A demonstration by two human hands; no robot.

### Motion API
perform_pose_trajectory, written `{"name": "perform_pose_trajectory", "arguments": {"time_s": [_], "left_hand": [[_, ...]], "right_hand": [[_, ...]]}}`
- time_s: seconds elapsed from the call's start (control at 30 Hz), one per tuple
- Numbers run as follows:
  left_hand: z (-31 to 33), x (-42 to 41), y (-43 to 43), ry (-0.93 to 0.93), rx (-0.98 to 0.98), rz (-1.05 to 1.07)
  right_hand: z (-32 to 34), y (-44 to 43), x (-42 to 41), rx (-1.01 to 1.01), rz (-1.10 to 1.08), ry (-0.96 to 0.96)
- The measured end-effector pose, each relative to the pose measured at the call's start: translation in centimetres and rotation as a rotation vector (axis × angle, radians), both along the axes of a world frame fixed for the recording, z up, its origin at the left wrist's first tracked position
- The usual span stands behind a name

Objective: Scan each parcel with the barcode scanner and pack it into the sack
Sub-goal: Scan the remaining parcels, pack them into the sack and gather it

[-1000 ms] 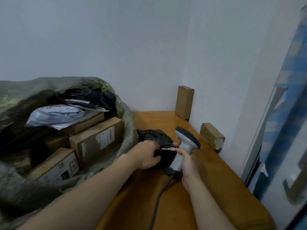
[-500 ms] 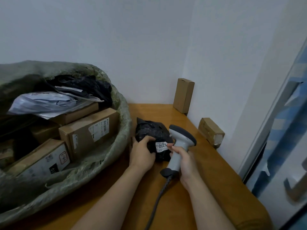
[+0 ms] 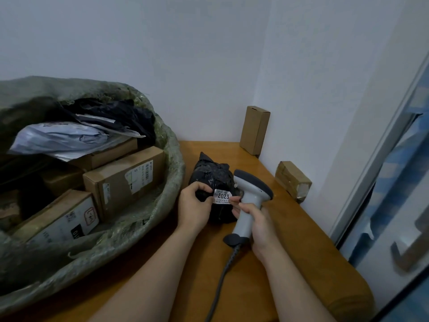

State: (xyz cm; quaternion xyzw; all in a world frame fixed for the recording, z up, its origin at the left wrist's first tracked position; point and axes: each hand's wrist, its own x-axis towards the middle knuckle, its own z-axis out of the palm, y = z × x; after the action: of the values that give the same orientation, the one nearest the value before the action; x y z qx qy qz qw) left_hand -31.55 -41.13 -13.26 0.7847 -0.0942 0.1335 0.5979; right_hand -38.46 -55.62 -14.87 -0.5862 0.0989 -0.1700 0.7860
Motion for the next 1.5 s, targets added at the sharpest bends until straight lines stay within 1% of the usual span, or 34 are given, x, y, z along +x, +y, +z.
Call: {"name": "perform_pose_trajectory", "arguments": {"time_s": [0.07, 0.13, 0.23, 0.37, 0.5, 0.6, 0.7, 0.83, 0.97, 1.1, 1.23, 1.5], "left_hand": [[0.3, -0.2, 0.5, 0.001, -0.020, -0.053], [0.5, -0.6, 0.8, 0.019, 0.010, -0.112], [0.3, -0.7, 0.8, 0.002, 0.049, -0.103], [0.9, -1.5, 0.9, -0.133, 0.061, -0.009], [2.2, -2.9, 1.0, -0.307, 0.071, 0.081], [3.0, -3.4, 1.3, -0.431, 0.003, 0.095], [3.8, -3.7, 1.6, -0.481, -0.075, 0.085], [5.1, -4.1, 2.2, -0.454, -0.086, 0.041], [6.3, -4.0, 4.3, -0.449, -0.024, 0.135], [6.8, -4.0, 6.8, -0.442, 0.011, 0.194], [6.6, -4.3, 8.9, -0.463, 0.045, 0.231], [6.3, -4.5, 11.2, -0.475, 0.039, 0.253]], "right_hand": [[0.3, 0.4, -0.4, -0.039, -0.003, -0.005], [0.7, 0.6, -0.8, -0.074, 0.019, -0.012], [1.7, 1.1, -1.9, -0.060, 0.074, -0.038], [3.1, 1.5, -3.8, -0.090, 0.115, -0.071], [4.8, 2.1, -5.2, -0.065, 0.146, -0.134], [5.9, 2.3, -5.8, -0.086, 0.175, -0.168], [6.8, 2.5, -6.3, -0.138, 0.202, -0.173], [7.8, 2.8, -6.6, -0.168, 0.218, -0.181], [8.6, 3.5, -6.6, -0.157, 0.248, -0.208], [8.9, 5.0, -6.6, -0.148, 0.269, -0.195], [9.4, 6.5, -6.9, -0.132, 0.326, -0.191], [9.9, 8.6, -7.2, -0.175, 0.415, -0.199]]}}
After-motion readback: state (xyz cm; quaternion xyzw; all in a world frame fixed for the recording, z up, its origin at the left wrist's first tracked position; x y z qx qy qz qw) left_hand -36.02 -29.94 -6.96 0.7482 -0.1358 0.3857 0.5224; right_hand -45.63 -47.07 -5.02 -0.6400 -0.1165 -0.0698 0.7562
